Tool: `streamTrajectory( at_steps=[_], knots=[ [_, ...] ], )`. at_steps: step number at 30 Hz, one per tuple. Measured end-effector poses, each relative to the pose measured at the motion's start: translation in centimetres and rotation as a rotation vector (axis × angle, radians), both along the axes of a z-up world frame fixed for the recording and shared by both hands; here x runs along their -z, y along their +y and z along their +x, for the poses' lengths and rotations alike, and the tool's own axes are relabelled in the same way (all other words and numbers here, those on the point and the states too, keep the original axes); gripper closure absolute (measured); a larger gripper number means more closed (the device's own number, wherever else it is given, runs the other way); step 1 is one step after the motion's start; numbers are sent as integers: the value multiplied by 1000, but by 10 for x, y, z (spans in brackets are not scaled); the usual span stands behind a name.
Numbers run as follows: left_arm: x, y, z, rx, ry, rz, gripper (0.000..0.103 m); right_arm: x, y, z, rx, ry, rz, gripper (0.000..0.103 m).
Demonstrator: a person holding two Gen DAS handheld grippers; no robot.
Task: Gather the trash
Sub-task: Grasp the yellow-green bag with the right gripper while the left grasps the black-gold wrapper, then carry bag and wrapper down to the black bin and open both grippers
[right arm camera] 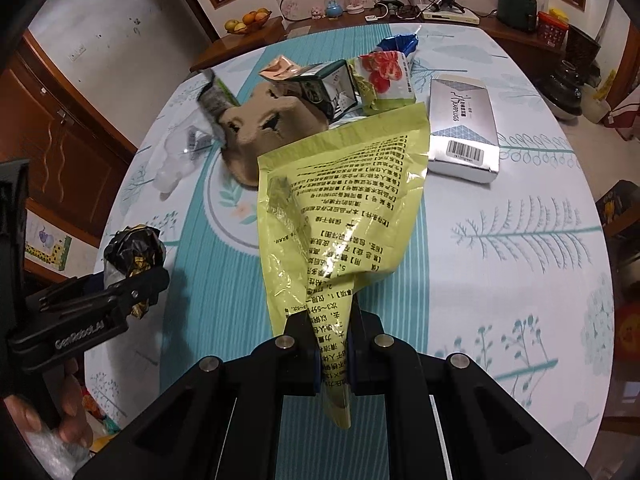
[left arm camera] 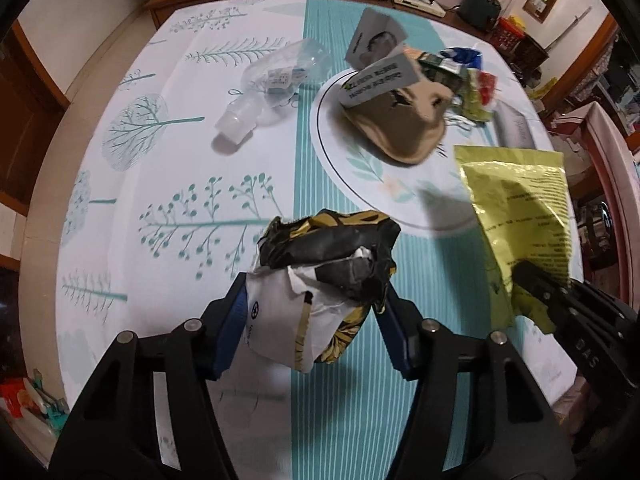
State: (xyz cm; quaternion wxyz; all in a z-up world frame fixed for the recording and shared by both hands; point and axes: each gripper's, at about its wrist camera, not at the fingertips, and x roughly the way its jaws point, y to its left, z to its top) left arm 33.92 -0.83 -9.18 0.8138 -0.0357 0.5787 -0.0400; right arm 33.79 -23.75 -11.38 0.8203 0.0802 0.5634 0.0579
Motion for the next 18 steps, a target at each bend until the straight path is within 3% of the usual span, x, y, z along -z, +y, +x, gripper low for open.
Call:
streamTrajectory(
  at_steps=[8, 18],
  knots=[
    [-40, 12, -67, 46, -47, -41, 46, -29, 27, -59, 22, -39, -2, 95],
    [-78, 39, -172, 111, -111, -60, 46, -65, 74, -177, 77, -94, 7, 95]
  ],
)
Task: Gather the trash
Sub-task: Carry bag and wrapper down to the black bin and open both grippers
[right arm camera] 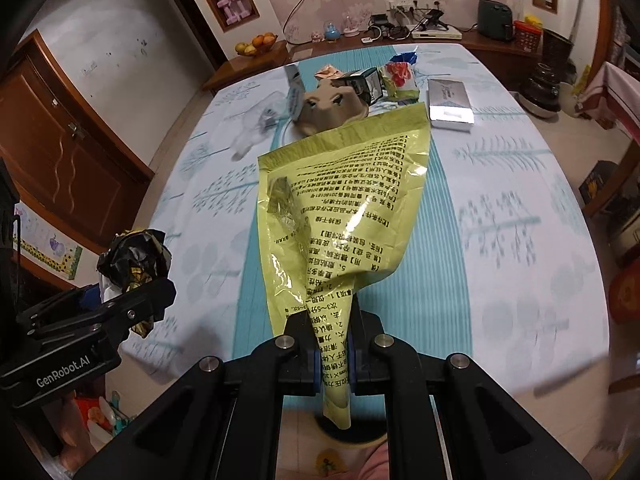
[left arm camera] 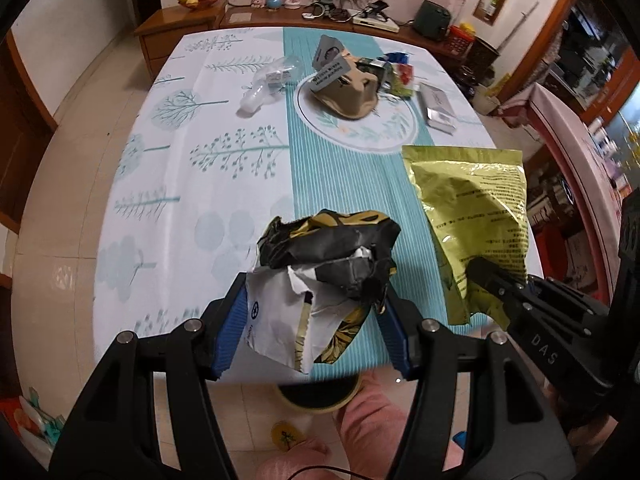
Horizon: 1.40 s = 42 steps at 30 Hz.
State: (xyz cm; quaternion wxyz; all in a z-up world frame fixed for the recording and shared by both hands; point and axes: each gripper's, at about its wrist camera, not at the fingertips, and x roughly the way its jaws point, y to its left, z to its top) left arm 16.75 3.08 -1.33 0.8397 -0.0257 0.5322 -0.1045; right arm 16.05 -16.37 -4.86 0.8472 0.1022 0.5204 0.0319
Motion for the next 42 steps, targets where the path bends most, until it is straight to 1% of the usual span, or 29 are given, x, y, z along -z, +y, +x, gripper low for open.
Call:
streamTrajectory(
  at_steps=[6, 12, 20, 25, 28, 31, 34, 37, 42],
  knots=[
    [-3, 7, -61, 68, -27, 16, 46, 2, 24, -77, 20, 11, 25, 95],
    [10, 8, -106, 139, 5, 32, 46, 19, 32, -140, 37, 60, 30, 95],
    [45, -4, -136, 166, 113, 21, 46, 45, 21, -189, 60, 165, 18, 95],
    [72, -20, -150, 174, 165, 27, 46, 71, 11, -201, 54, 241, 16, 95],
    [91, -27, -154, 166, 186, 32, 46, 99, 6, -207, 40, 296, 22, 95],
    [120, -33, -155, 140, 222, 35, 46, 135, 1, -209, 20, 355, 22, 95],
    [156, -36, -155, 107, 263, 38, 45, 176, -4, -211, 9, 422, 30, 95],
    [197, -38, -152, 76, 299, 51, 45, 222, -7, -209, -8, 480, 17, 95],
    [275, -35, -144, 34, 360, 52, 42, 298, -7, -201, -50, 558, -14, 94]
  ],
)
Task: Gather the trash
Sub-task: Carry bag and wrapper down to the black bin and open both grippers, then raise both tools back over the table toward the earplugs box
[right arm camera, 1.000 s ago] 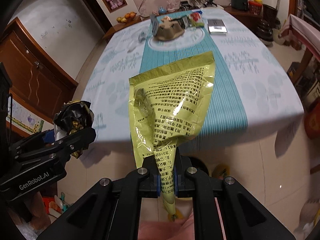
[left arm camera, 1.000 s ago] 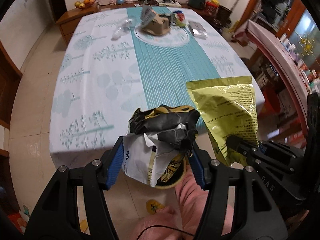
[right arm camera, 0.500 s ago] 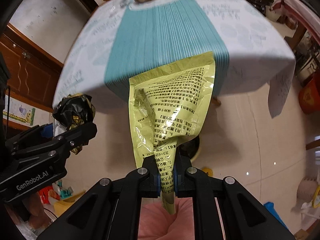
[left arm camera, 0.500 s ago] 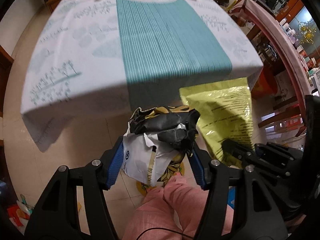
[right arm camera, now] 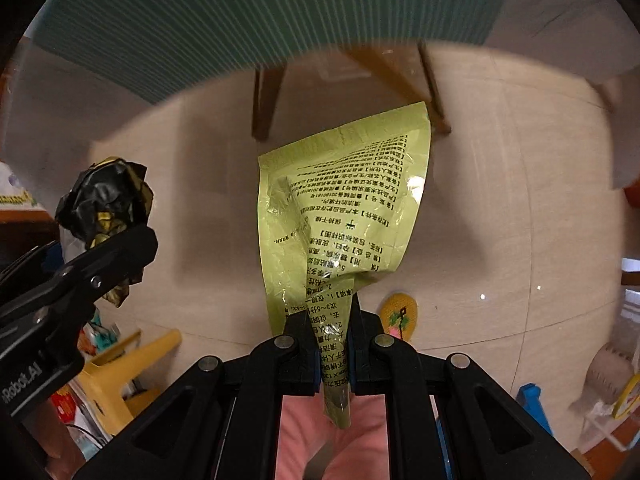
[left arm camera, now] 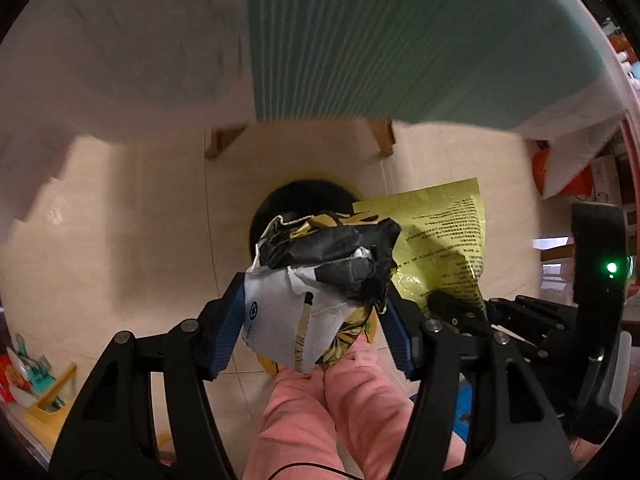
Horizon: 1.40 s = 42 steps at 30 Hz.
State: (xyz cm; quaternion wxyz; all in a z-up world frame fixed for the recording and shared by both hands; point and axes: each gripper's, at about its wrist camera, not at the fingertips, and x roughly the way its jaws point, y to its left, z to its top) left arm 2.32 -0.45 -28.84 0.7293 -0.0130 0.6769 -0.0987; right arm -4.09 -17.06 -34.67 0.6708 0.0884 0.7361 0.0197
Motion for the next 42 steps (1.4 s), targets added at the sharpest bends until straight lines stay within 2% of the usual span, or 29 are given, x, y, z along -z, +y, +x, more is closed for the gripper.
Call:
streamTrajectory(
  at_steps=[4, 9, 10, 11, 13, 14, 19, 25, 31, 37, 42],
  knots=[
    [60, 1, 8, -16, 29, 31, 39, 63, 4, 7, -27, 52, -16, 94],
    [127, 10, 19, -49, 78, 40, 29, 128, 16, 17, -58, 85, -16, 92],
    [137, 12, 20, -48, 90, 40, 25, 138, 18, 20, -59, 91, -8, 85],
    [148, 13, 22, -46, 99, 42, 15, 149, 19, 22, -57, 96, 11, 74],
    [162, 19, 20, -45, 97, 52, 13, 159, 21, 22, -46, 90, 27, 58],
    [168, 21, 20, -45, 95, 56, 13, 164, 21, 22, -36, 81, 38, 54],
    [181, 31, 20, -53, 75, 68, 13, 173, 15, 24, -1, 49, 38, 51],
    [174, 45, 18, -79, 45, 72, 13, 153, 9, 25, 37, -25, 32, 51],
    [132, 42, 13, -84, -2, 69, 13, 114, -1, 21, 71, -87, 23, 51],
    [72, 36, 11, -81, -30, 51, 13, 60, -12, 22, 107, -114, 24, 51],
    [6, 32, 9, -64, -47, 31, 13, -6, -15, 17, 123, -149, 32, 51]
  ],
)
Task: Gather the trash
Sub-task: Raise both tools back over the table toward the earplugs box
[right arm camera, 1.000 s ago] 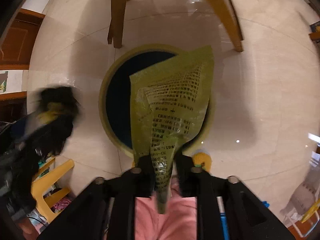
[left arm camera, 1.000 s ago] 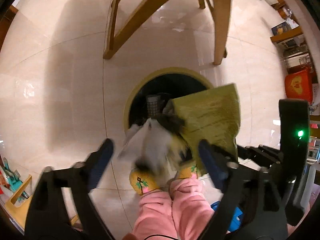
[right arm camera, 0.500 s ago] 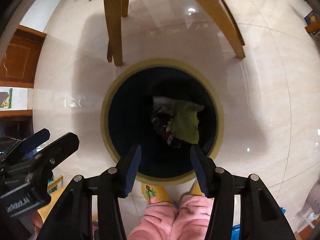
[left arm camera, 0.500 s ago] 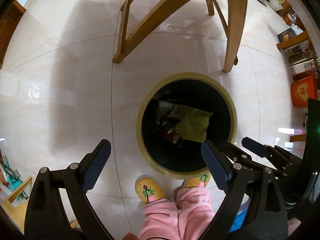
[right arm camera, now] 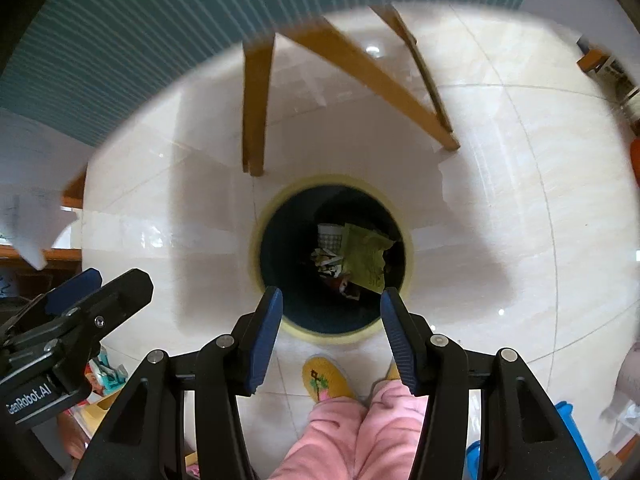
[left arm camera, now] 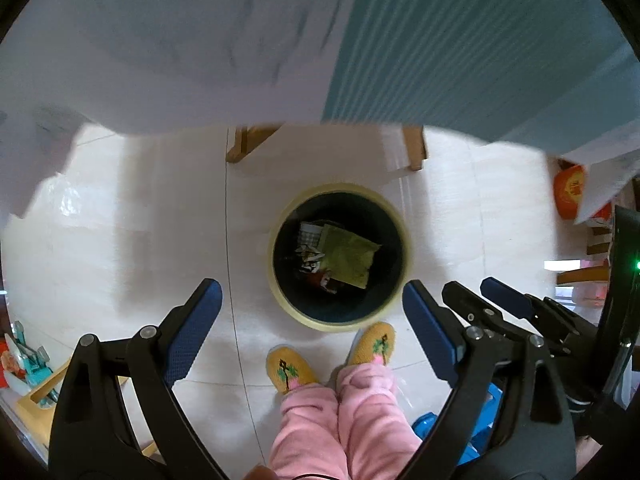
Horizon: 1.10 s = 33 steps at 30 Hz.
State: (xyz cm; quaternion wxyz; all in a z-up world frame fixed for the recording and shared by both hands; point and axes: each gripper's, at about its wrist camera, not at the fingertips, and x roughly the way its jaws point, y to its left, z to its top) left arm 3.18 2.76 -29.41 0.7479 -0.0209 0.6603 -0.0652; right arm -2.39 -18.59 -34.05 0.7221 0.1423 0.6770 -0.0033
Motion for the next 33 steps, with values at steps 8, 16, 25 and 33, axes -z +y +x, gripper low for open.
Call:
streamTrajectory(
  at_steps=[8, 16, 25, 33],
  knots=[
    [-115, -6, -7, 32, -86, -17, 13, -114, 1, 1, 33, -68, 30, 51],
    [-225, -1, -13, 45, -217, -38, 13, -228, 6, -1, 47, -178, 37, 51],
    [-324, 10, -10, 91, -327, -94, 14, -331, 13, -3, 71, -319, 9, 51],
    [-379, 9, 4, 130, -439, -68, 14, -388, 11, 15, 88, -443, -27, 49]
  ],
)
